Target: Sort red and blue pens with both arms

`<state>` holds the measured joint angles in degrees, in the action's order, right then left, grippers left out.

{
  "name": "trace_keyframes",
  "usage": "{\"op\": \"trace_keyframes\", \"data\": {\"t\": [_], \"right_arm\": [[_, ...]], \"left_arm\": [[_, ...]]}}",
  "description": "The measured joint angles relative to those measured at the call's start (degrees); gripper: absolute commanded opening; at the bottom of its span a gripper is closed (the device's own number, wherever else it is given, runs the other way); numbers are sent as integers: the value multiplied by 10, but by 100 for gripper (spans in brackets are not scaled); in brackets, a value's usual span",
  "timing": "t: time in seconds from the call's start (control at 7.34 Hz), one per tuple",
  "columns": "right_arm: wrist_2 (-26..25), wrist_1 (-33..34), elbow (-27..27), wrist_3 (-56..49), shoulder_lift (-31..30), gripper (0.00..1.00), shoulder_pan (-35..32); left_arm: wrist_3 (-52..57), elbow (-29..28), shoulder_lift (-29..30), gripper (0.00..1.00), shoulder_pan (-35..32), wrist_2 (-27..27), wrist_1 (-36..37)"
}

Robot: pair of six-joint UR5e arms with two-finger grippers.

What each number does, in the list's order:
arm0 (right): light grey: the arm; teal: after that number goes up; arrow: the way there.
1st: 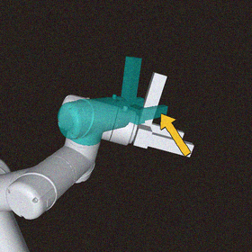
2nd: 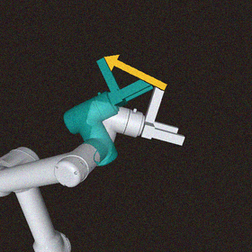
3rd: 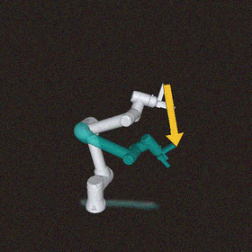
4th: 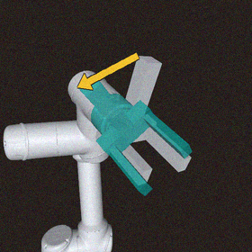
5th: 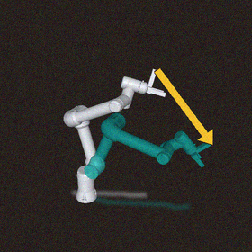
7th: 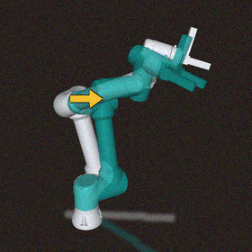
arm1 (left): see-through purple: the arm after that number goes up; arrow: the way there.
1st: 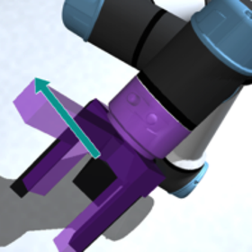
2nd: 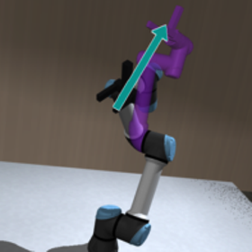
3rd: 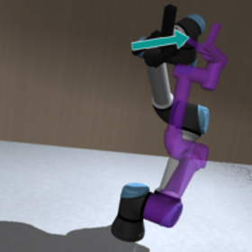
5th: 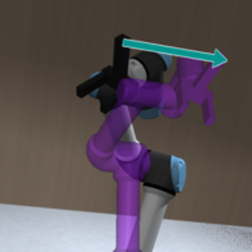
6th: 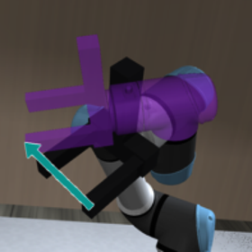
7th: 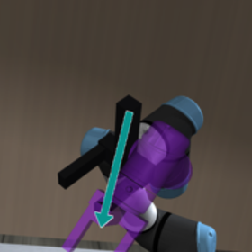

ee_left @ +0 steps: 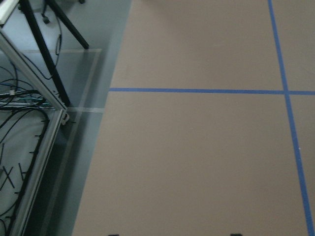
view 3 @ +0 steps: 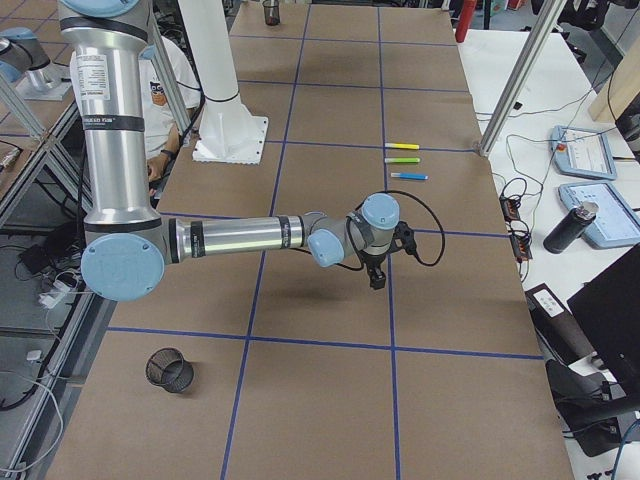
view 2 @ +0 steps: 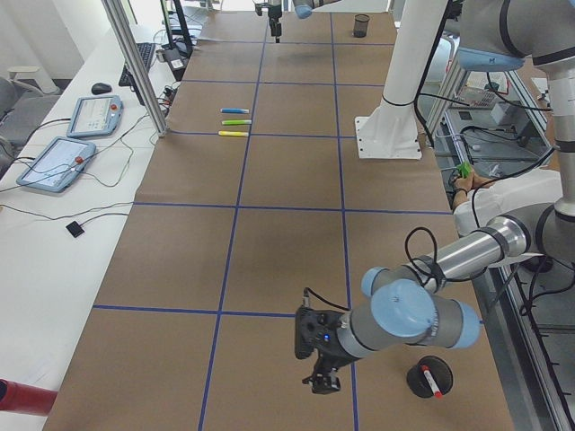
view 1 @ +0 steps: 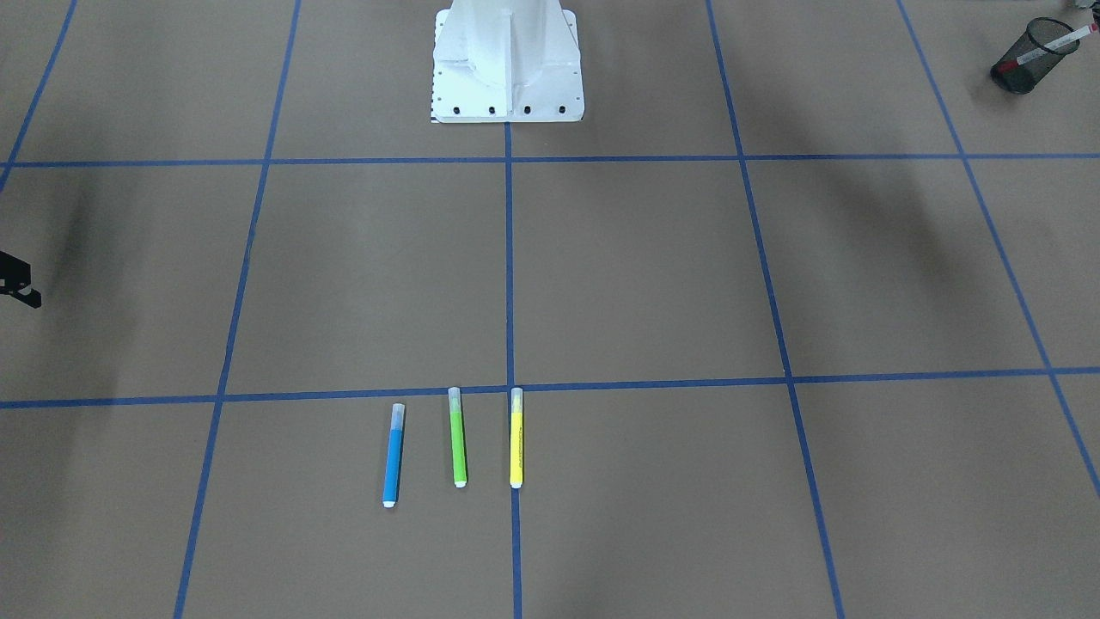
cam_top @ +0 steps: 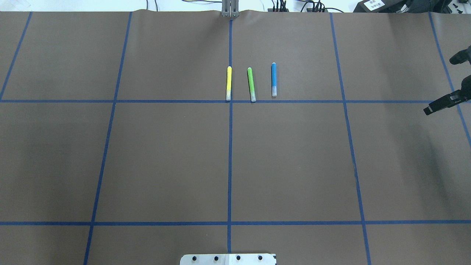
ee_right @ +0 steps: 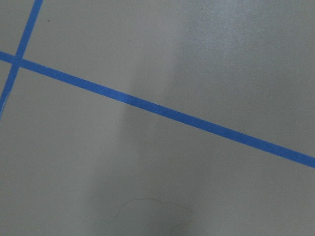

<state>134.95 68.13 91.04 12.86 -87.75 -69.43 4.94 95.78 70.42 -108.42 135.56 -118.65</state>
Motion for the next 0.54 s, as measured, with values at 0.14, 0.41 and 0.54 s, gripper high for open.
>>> {"op": "trace_keyframes", "data": {"t": [0.14, 0.41, 0.54], "right_arm": [[0, 0, 0, 2, 2, 100, 0], [-2, 0, -2, 12, 8, 100, 0], [-7, 0, -2, 32, 13, 100, 2]], "left_arm": [[-25, 0, 41, 82, 55, 5, 35], [-94, -2, 114, 83, 162, 9, 89], [-117, -2, 152, 83, 198, 11, 124]]}}
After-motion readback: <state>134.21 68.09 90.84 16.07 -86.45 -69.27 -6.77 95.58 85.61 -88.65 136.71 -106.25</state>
